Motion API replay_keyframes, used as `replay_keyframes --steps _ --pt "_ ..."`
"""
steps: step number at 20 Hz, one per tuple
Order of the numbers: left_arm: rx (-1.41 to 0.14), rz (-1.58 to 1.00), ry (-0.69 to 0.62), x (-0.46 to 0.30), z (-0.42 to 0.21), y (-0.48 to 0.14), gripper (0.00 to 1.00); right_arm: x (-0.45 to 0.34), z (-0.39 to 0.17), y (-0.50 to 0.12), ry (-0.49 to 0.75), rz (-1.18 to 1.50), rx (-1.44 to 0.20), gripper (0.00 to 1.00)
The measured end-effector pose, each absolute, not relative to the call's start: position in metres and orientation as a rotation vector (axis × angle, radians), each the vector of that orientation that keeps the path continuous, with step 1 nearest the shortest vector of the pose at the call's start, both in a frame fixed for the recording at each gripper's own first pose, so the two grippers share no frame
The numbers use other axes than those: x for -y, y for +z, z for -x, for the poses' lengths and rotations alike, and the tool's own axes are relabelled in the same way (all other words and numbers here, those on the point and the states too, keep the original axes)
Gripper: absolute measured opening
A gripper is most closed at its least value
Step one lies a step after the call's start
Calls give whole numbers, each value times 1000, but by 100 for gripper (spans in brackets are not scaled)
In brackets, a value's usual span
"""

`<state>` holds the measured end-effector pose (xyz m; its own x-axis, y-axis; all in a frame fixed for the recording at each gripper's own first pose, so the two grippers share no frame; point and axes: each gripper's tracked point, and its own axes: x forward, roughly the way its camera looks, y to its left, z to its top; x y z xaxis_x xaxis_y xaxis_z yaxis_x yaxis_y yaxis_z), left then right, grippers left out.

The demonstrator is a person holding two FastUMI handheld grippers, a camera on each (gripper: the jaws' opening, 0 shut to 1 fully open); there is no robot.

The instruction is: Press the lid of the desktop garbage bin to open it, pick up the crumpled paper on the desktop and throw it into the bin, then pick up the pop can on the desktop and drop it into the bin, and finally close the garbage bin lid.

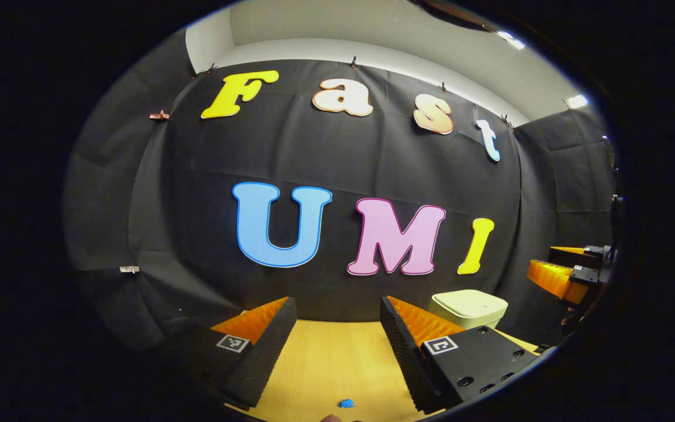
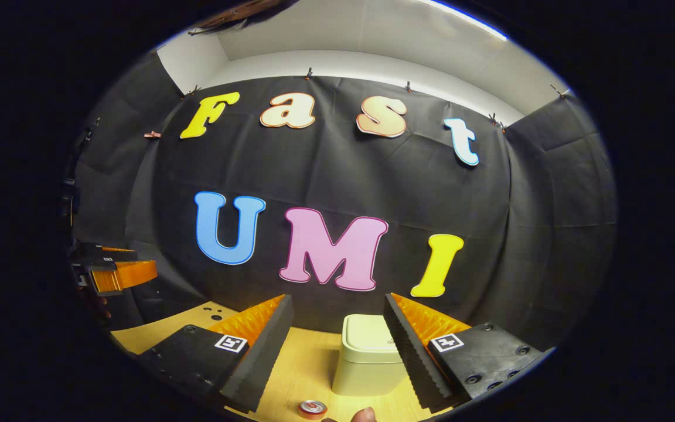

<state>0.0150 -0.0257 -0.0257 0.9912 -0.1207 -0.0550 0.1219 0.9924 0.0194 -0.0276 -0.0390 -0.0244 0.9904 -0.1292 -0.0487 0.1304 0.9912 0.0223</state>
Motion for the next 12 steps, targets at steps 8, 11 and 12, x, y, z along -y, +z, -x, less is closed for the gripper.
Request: replay_keyframes --steps 8,11,12 --pt "-69 -32 -138 48 -29 -32 92 91 -10 -27 -190 -69 -67 75" --pt "-76 -33 -145 53 -32 -34 92 106 -26 -42 -192 -69 -118 61" --pt "-78 -40 -146 53 -33 -34 92 113 -34 -49 -196 -70 -129 54"
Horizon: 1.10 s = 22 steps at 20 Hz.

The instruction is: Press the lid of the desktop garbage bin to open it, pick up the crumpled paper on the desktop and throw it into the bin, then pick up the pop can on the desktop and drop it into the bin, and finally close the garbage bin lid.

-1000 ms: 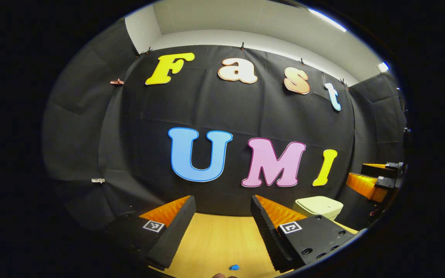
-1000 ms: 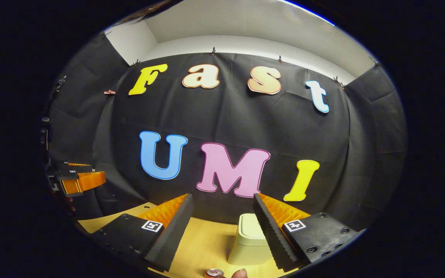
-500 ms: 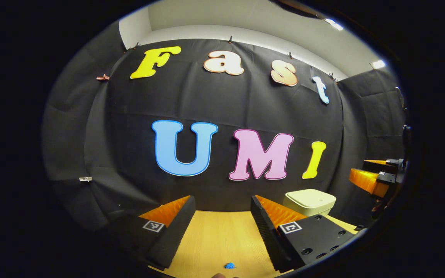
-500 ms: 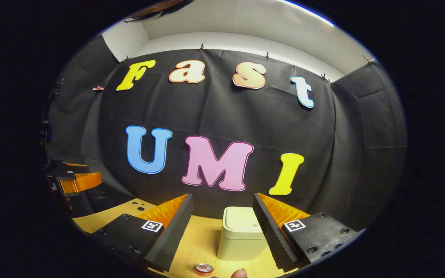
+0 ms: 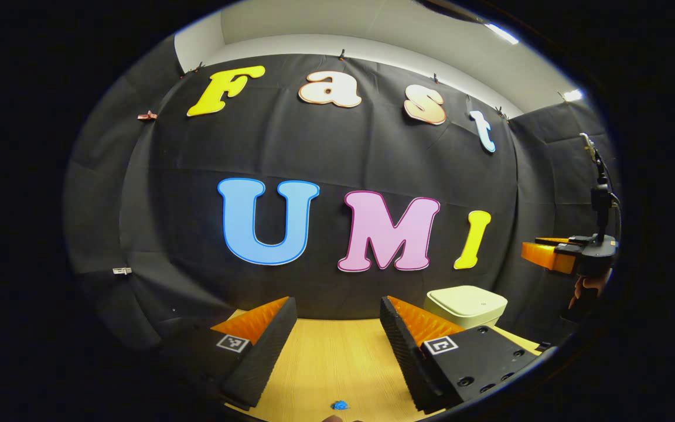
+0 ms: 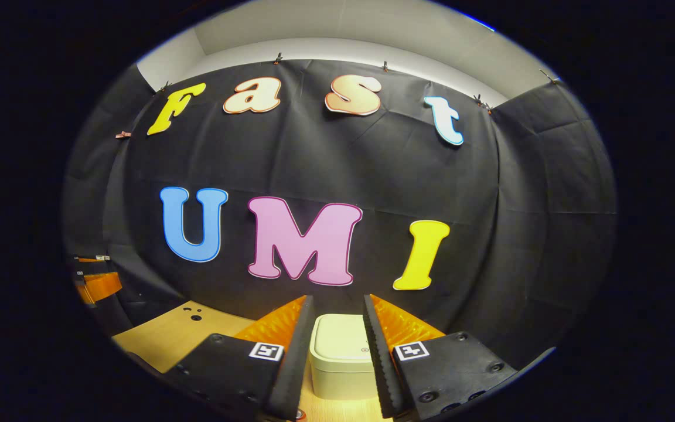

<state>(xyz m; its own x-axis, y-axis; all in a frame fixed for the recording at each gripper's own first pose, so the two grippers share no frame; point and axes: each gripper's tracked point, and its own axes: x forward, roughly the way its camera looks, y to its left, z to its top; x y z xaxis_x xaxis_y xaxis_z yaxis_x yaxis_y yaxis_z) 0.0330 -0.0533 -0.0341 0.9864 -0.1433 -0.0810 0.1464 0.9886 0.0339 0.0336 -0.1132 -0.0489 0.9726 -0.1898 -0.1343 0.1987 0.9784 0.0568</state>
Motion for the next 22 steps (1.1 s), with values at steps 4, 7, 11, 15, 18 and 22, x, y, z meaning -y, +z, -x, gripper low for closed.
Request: replay_keyframes --steps 4,7,11,15,18,22 --pt "-90 -52 -141 54 -40 -40 92 125 -48 -61 -188 -106 -155 19" --pt "-91 -52 -129 54 -45 -41 92 136 -63 -61 -197 -146 -153 13" --pt "-92 -53 -110 58 -56 -41 92 162 -86 -86 -212 -136 -178 6" --pt "-94 -46 -102 67 -66 -46 92 171 -104 -128 -179 -146 -285 7" --pt "-100 -51 -101 75 -74 -48 92 173 -111 -167 -159 -158 -359 7" --pt "-108 -63 -107 83 -77 -53 92 174 -116 -209 -141 -139 -442 7"
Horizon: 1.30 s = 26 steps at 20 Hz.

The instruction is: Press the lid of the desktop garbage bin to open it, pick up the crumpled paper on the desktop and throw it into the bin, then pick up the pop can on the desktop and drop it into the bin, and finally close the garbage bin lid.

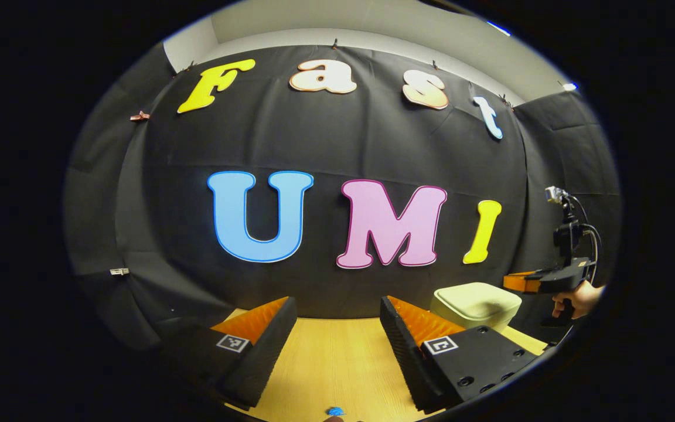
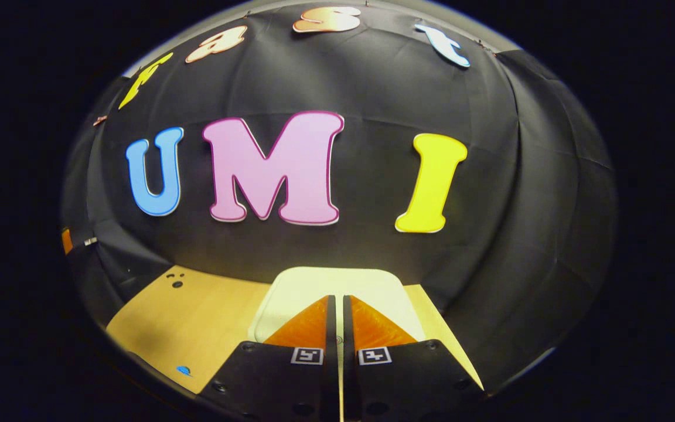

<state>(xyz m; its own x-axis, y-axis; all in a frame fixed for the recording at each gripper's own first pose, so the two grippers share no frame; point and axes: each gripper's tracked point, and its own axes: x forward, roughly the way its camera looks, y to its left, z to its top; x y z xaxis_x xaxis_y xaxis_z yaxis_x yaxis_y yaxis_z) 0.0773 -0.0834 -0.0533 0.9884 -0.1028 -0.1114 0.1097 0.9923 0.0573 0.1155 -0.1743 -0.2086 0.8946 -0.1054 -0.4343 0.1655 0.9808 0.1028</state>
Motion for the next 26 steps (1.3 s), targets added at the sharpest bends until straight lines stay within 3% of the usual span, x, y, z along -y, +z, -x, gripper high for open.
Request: replay_keyframes --steps 10,26 --pt "-129 -71 -127 95 -85 -62 92 166 -118 -257 -111 -145 -545 7" --pt "-143 -57 -117 90 -84 -68 92 170 -117 -236 -159 -220 -461 6"
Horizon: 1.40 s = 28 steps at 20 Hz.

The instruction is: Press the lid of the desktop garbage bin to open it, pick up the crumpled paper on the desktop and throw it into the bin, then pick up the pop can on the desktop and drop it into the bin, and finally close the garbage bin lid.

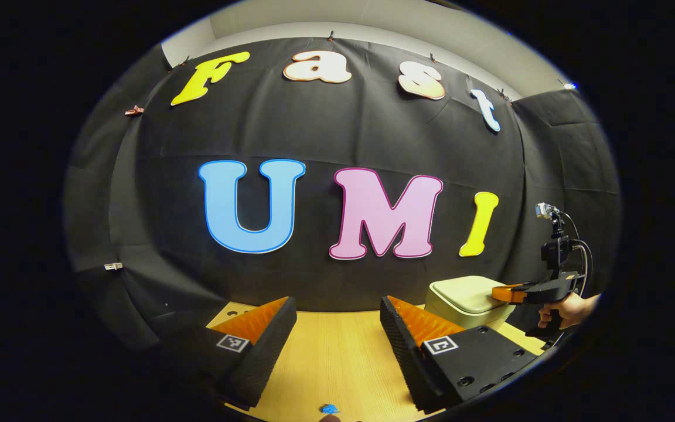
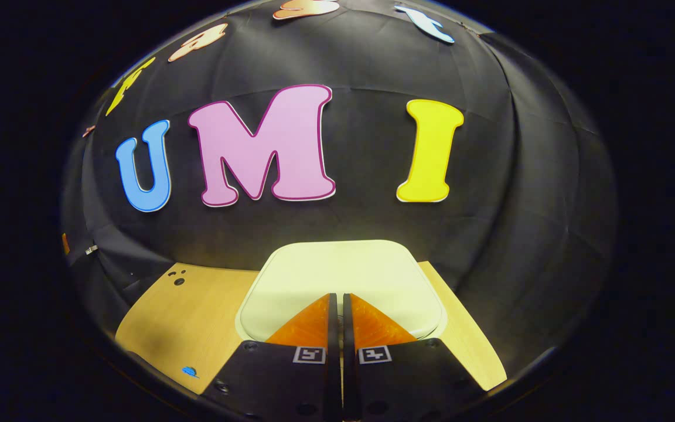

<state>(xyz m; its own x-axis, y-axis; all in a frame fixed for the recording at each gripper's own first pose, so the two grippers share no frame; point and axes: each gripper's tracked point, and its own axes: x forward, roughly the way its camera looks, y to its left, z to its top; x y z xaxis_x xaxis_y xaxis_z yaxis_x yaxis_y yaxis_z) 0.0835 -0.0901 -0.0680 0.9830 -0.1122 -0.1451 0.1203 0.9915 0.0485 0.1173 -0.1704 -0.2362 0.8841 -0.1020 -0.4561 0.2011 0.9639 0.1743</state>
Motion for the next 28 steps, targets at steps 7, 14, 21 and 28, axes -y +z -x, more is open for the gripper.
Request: replay_keyframes --steps 7,14,21,28 --pt "-136 -57 -131 91 -81 -67 92 163 -113 -178 -141 -179 -327 5" --pt "-128 -52 -149 91 -76 -63 92 156 -99 -131 -138 -140 -230 5" --pt "-130 -47 -166 78 -64 -66 92 123 -72 -98 -93 -51 -158 11" --pt "-172 -64 -176 57 -45 -95 92 71 -39 -79 -25 15 -93 96"
